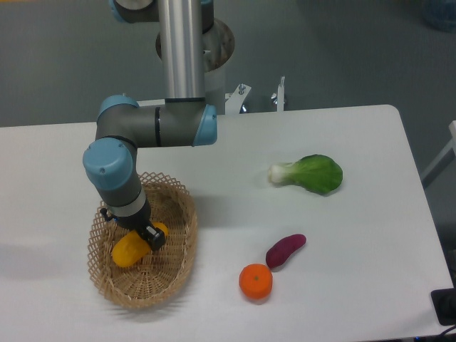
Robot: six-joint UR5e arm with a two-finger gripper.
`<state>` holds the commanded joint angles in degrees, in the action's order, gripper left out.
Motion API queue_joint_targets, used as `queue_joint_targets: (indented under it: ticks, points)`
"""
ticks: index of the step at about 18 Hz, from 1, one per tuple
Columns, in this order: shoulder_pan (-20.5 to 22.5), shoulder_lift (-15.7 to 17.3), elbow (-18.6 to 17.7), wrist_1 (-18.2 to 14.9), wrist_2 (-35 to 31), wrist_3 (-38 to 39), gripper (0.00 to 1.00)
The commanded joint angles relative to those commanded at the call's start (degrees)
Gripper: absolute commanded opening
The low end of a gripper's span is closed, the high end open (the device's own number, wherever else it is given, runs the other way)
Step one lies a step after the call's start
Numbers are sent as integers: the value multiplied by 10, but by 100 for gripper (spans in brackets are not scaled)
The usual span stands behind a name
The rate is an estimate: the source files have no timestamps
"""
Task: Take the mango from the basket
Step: 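Lower the gripper onto the yellow mango and close on it, then lift the held mango out of the basket toward the bok choy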
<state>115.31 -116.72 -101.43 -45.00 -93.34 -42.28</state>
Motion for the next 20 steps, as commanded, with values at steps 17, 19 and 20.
queue_joint_targets:
  ticks: [17,19,20]
  points:
    - [126,95,47,-17,75,-11,59]
    - [161,97,69,-43,77,-26,58]
    - [172,97,79,-57,78,-50,58]
